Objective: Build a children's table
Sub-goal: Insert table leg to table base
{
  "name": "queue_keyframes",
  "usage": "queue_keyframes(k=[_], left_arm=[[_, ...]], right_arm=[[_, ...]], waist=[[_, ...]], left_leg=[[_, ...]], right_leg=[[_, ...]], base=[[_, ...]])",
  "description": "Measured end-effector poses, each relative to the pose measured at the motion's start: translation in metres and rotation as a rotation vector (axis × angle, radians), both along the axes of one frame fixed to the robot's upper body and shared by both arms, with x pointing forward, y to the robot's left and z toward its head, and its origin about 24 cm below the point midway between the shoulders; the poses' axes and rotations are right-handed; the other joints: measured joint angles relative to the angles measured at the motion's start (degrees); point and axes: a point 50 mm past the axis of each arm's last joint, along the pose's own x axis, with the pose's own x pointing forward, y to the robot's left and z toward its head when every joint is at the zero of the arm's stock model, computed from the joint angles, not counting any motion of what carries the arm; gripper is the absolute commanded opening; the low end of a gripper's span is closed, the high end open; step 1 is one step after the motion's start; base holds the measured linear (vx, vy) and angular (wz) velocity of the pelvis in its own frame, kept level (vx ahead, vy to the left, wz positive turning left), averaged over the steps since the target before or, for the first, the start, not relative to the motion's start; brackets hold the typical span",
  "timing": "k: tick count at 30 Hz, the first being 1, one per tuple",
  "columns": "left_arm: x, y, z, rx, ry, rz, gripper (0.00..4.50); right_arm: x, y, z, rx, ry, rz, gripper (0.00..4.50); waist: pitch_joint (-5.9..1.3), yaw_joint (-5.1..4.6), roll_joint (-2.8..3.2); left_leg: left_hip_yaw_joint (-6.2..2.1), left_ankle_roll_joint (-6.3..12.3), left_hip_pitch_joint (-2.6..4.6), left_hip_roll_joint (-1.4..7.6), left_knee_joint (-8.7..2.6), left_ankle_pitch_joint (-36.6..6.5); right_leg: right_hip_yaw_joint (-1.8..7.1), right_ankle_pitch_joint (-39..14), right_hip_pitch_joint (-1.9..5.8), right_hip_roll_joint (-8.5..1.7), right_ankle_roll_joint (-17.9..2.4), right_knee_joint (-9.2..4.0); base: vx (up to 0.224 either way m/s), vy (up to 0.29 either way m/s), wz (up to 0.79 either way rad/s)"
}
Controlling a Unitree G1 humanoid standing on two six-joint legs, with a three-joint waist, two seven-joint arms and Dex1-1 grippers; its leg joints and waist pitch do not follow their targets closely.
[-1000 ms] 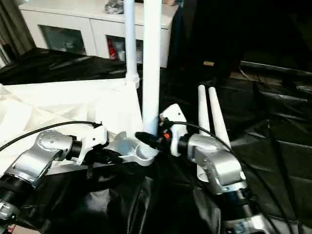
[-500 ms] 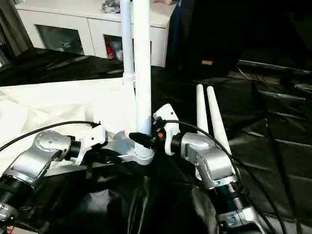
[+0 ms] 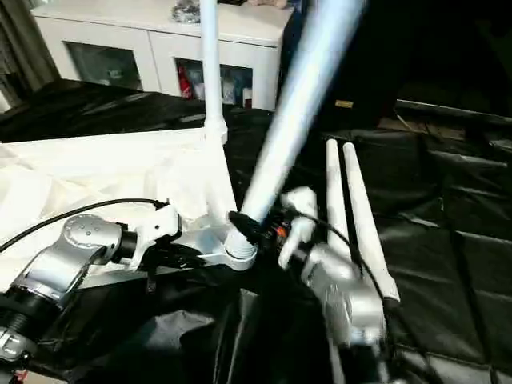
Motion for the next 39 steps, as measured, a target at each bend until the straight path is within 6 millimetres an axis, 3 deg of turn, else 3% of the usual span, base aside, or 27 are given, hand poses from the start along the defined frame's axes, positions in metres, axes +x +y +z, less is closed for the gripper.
queue_keyframes(k=[5, 10, 20, 39], left_arm=[[0.001, -0.001, 0.0, 0.001, -0.006, -0.002, 0.0], [0.001, -0.001, 0.0, 0.0, -0.009, 0.0, 0.0], [0.004, 0.003, 0.0, 0.006, -0.016, 0.03, 0.0], [-0.002, 0.005, 0.003, 0.017, -0.006, -0.007, 0.0]], right_arm=[[-0.007, 0.0, 0.0, -0.043, -0.064, -0.022, 1.89], [-0.005, 0.006, 0.007, -0.199, -0.165, 0.026, 1.89], [0.016, 0.019, 0.019, -0.376, -0.227, 0.199, 1.89], [0.032, 0.009, 0.022, -0.361, -0.253, 0.499, 1.89]], waist=[[0.02, 0.18, 0.03], [0.12, 0.2, 0.19], [0.12, -0.71, -0.02], [-0.01, -0.86, -0.5]], left_leg=[[0.0, 0.0, 0.04, 0.0, -0.09, 0.0], [0.0, 0.0, 0.05, 0.0, -0.11, 0.0], [-0.01, -0.01, 0.1, 0.0, -0.24, 0.0], [0.0, 0.02, 0.05, 0.02, -0.38, 0.0]], right_leg=[[0.0, -0.2, 0.0, 0.0, 0.3, -0.01], [0.0, -0.2, 0.0, 0.0, 0.3, -0.02], [-0.01, -0.1, -0.01, 0.02, 0.2, 0.0], [-0.11, 0.0, 0.04, 0.03, -0.2, -0.31]], base=[[0.0, 0.0, 0.0], [0.0, 0.0, 0.0], [0.0, 0.0, 0.0], [0.0, 0.0, 0.0]])
